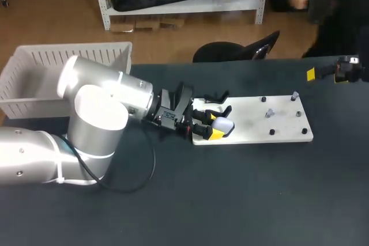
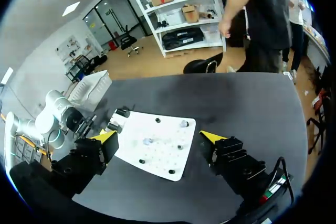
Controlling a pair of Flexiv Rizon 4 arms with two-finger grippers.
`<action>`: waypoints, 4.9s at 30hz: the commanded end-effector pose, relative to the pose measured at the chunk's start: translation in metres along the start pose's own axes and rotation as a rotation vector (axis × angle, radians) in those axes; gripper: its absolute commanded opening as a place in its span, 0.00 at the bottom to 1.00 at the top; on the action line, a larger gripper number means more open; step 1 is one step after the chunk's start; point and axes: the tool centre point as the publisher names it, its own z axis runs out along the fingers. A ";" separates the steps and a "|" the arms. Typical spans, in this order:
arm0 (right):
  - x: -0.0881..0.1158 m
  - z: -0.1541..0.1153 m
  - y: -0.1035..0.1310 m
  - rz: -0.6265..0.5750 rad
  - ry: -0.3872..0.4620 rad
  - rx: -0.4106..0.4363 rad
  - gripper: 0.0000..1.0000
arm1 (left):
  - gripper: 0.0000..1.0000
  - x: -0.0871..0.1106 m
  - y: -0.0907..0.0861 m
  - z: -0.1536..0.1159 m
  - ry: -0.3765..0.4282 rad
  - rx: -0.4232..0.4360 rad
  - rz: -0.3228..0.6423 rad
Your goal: Pick up each earbud case from the left stands, insert the matching earbuds, close the lid, and place the case in the box.
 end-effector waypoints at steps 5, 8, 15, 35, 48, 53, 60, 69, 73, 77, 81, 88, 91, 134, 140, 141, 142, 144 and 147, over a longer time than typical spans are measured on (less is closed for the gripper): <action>0.000 0.000 0.000 0.000 0.000 0.000 1.00 | 0.40 0.002 0.002 0.002 -0.012 -0.006 -0.003; 0.000 0.000 0.000 0.000 0.000 0.000 1.00 | 0.38 0.003 0.004 0.002 -0.014 -0.007 -0.005; 0.000 0.000 0.000 0.000 0.000 0.000 1.00 | 0.16 0.003 0.005 0.002 -0.023 -0.004 -0.007; 0.000 0.000 0.000 0.000 0.000 0.000 1.00 | 0.00 -0.023 0.001 -0.019 -0.090 -0.026 0.033; 0.001 0.006 0.014 -0.031 0.036 -0.001 1.00 | 0.00 -0.074 0.010 -0.025 -0.123 -0.040 0.129; 0.007 0.011 0.037 -0.056 0.044 -0.017 1.00 | 0.00 -0.086 0.018 -0.023 -0.139 -0.050 0.137; 0.019 0.024 0.067 -0.117 0.087 -0.080 1.00 | 0.00 -0.107 0.035 -0.018 -0.189 -0.061 0.152; 0.028 0.036 0.094 -0.158 0.114 -0.136 1.00 | 0.00 -0.133 0.030 0.001 -0.193 -0.042 0.222; 0.029 0.039 0.098 -0.166 0.124 -0.151 1.00 | 0.00 -0.139 0.025 0.009 -0.196 -0.027 0.246; 0.029 0.044 0.100 -0.171 0.130 -0.157 1.00 | 0.00 -0.141 0.016 0.015 -0.190 -0.005 0.265; 0.028 0.046 0.101 -0.172 0.132 -0.162 1.00 | 0.00 -0.141 0.011 0.015 -0.191 0.003 0.271; 0.024 0.047 0.101 -0.181 0.136 -0.163 1.00 | 0.00 -0.140 0.007 0.013 -0.203 0.013 0.272; 0.022 0.047 0.100 -0.182 0.133 -0.160 1.00 | 0.00 -0.140 0.004 0.013 -0.206 0.016 0.274; 0.015 0.021 0.023 -0.291 0.301 0.309 1.00 | 0.00 -0.138 0.008 -0.006 -0.459 0.023 0.154; 0.015 0.021 0.023 -0.291 0.301 0.309 1.00 | 0.00 -0.143 0.017 -0.006 -0.450 0.022 0.147; 0.015 0.021 0.023 -0.291 0.301 0.309 1.00 | 0.00 -0.143 0.018 -0.005 -0.450 0.022 0.146; 0.015 0.021 0.023 -0.291 0.301 0.309 1.00 | 0.00 -0.142 0.019 -0.004 -0.446 0.023 0.143; 0.015 0.021 0.023 -0.291 0.301 0.309 1.00 | 0.00 -0.142 0.020 -0.003 -0.444 0.024 0.138; 0.019 0.029 0.013 -0.290 0.354 0.350 1.00 | 0.00 -0.141 0.022 -0.003 -0.447 0.024 0.127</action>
